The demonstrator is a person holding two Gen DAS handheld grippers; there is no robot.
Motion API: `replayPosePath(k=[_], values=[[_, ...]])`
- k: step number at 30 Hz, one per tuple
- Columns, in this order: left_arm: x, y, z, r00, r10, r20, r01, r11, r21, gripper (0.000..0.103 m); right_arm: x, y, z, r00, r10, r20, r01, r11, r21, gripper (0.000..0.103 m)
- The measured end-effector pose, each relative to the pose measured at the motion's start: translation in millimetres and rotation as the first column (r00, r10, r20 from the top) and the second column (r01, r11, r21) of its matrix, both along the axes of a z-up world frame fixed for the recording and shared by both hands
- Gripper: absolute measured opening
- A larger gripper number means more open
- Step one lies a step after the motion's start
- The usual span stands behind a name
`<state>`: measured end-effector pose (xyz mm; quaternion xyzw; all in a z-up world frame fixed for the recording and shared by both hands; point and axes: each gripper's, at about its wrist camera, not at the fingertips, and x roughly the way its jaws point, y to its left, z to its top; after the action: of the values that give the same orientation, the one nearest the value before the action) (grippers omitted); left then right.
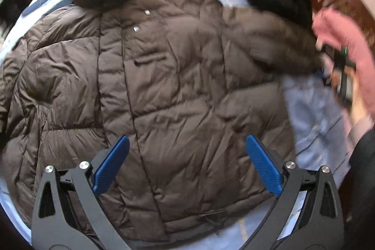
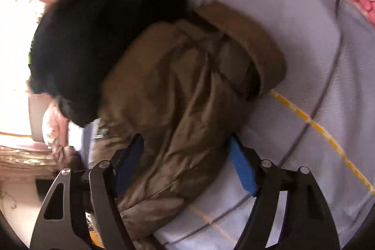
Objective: Fold large clothes
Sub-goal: 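Grasp the brown jacket sleeve cuff with the right gripper and lift it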
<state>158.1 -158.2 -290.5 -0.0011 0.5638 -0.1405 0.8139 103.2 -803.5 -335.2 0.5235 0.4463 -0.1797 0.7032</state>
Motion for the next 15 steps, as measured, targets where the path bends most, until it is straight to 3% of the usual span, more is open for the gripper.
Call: replayPosePath(k=[1,3,4,5,8,11,13,15], values=[[-2,-2,-5,1.000,-0.008,-0.004,0.008,0.999,0.032,0.100,-1,-3,-5,1.000,-0.025,0.006,0.025,1.000,0.005,0.075],[-2,3,-7,1.000,0.005,-0.012,-0.004,0.999,0.046,0.100,-7,-10,5,0.995,-0.091,0.043,0.092,0.996,-0.024,0.040],[-1,7,-6,1.000,0.015,-0.014,-0.015,0.999,0.039,0.100,-8,-12,13,0.994,-0.104,0.037,0.106,0.992,-0.061,0.012],[1,15,-6,0.999,0.036,-0.018,-0.035,0.999,0.028,0.100,-10,-14,22,0.993,-0.116,0.039,0.118,0.989,-0.084,0.007],[5,27,-8,0.997,0.078,-0.027,-0.077,0.996,0.047,0.100,-17,-17,67,0.982,-0.122,0.148,0.144,0.978,-0.149,0.005],[6,38,0,0.995,0.099,0.005,-0.099,0.990,0.100,0.100,-11,10,141,0.944,-0.032,0.328,0.121,0.960,-0.254,0.004],[7,51,17,0.990,0.131,0.060,-0.138,0.982,0.126,0.100,0,45,200,0.895,0.102,0.434,0.043,0.949,-0.311,0.004],[10,68,34,0.977,0.182,0.108,-0.195,0.972,0.132,0.101,9,103,260,0.789,0.280,0.548,-0.096,0.936,-0.340,0.004]])
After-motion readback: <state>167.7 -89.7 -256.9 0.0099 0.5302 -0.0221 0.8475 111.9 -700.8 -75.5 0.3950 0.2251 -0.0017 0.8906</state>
